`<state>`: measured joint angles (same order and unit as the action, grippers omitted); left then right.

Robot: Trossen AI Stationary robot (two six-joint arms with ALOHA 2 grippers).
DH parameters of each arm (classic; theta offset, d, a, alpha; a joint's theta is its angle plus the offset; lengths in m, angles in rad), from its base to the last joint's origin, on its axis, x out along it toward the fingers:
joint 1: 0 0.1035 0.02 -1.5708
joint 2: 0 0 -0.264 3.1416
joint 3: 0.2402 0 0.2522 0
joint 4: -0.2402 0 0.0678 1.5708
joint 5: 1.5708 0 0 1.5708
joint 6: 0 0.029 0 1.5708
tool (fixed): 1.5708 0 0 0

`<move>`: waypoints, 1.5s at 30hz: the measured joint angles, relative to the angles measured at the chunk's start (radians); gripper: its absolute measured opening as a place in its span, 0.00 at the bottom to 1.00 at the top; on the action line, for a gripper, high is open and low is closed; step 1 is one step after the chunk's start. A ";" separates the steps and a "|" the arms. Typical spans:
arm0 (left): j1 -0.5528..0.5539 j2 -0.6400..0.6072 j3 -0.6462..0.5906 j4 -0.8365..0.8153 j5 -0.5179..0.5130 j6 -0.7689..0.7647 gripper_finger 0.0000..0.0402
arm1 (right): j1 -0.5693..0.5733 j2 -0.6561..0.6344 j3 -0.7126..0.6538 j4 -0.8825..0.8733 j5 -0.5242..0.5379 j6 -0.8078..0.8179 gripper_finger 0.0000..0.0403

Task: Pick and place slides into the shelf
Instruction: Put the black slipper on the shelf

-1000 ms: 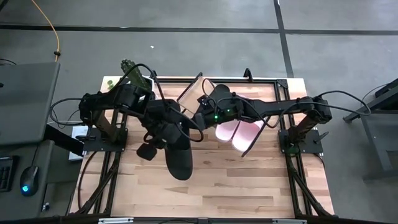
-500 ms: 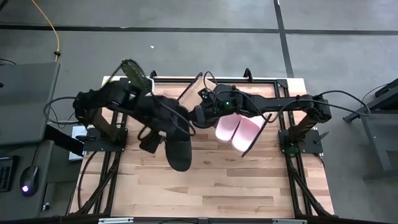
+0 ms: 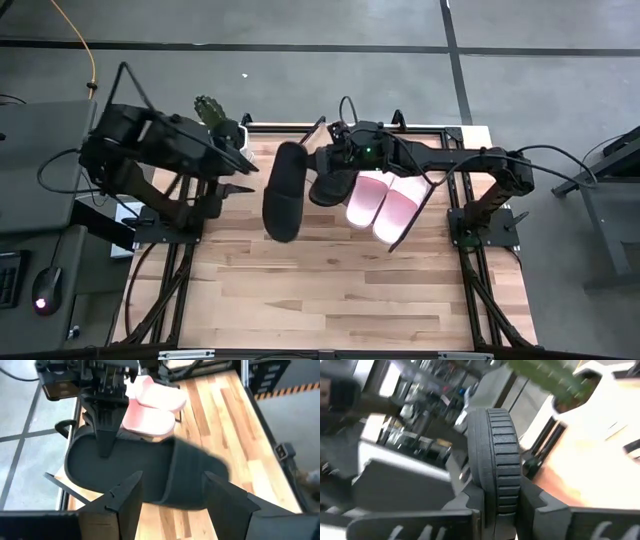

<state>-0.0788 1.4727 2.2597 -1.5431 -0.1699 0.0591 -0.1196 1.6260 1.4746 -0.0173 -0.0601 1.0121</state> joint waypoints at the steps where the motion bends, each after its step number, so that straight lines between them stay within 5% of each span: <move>1: 0.000 -0.007 0.000 0.004 0.000 -0.009 0.47 | -0.004 0.000 0.000 -0.001 0.021 0.000 0.09; 26: 0.000 -0.027 0.000 -0.004 0.027 -0.014 0.45 | -0.090 0.001 0.000 -0.231 0.348 -0.046 0.09; 45: 0.000 -0.027 0.000 -0.005 0.027 -0.015 0.46 | -0.163 0.001 0.000 -0.308 0.424 -0.077 0.09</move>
<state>-0.0792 1.4456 2.2597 -1.5479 -0.1425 0.0444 -0.2821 1.6272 1.4746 -0.3254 0.3637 0.9352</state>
